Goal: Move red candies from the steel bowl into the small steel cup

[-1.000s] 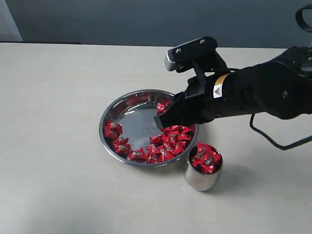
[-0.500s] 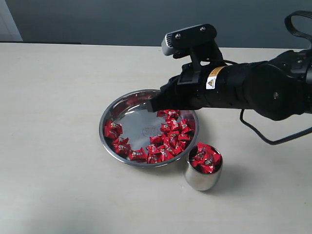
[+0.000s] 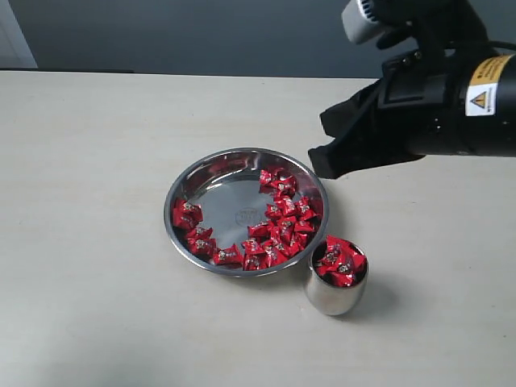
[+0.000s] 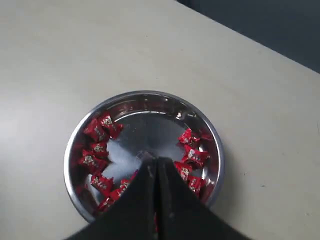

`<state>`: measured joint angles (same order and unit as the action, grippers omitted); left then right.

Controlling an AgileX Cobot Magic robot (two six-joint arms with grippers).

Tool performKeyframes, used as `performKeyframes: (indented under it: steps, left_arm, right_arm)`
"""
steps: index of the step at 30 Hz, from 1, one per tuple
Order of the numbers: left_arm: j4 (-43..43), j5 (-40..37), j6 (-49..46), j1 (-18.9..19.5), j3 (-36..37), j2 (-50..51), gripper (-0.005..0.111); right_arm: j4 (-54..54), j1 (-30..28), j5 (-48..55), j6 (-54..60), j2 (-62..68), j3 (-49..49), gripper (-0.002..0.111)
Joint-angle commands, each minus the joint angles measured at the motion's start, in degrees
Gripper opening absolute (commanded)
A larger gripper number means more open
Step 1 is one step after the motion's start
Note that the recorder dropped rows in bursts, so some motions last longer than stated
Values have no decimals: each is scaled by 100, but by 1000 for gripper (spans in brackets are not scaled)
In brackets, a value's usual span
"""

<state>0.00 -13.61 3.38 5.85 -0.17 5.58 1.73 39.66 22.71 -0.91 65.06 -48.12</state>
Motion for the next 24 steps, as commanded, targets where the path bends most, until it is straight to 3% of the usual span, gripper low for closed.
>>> performKeyframes:
  steps: [1, 6, 8, 9, 11, 14, 18, 24]
  left_arm:
    - [0, 23, 13, -29, 17, -30, 0]
    - [0, 23, 13, -29, 17, -30, 0]
    - [0, 23, 13, -29, 17, -30, 0]
    - [0, 23, 13, -29, 17, -30, 0]
    - [0, 23, 13, -29, 17, -30, 0]
    - [0, 23, 13, -29, 17, -30, 0]
    - [0, 23, 13, -29, 17, -30, 0]
    - [0, 23, 13, -29, 17, -30, 0]
  right_arm:
    - [287, -22, -59, 310, -277, -23, -1]
    - [893, -303, 75, 403, -645, 14, -1]
    - [295, -1434, -640, 369, -1031, 397, -1]
    - [-496, -2228, -1158, 369, -1290, 805, -1]
    - [-1399, -3143, -1576, 369, -1708, 1465, -1]
    - [-1497, -3969, -1561, 397, -2521, 2535, -1]
    - [-1217, -4082, -1518, 410, -3868, 3606, -1]
    - [-1275, -4082, -369, 410, -4898, 4226, -1]
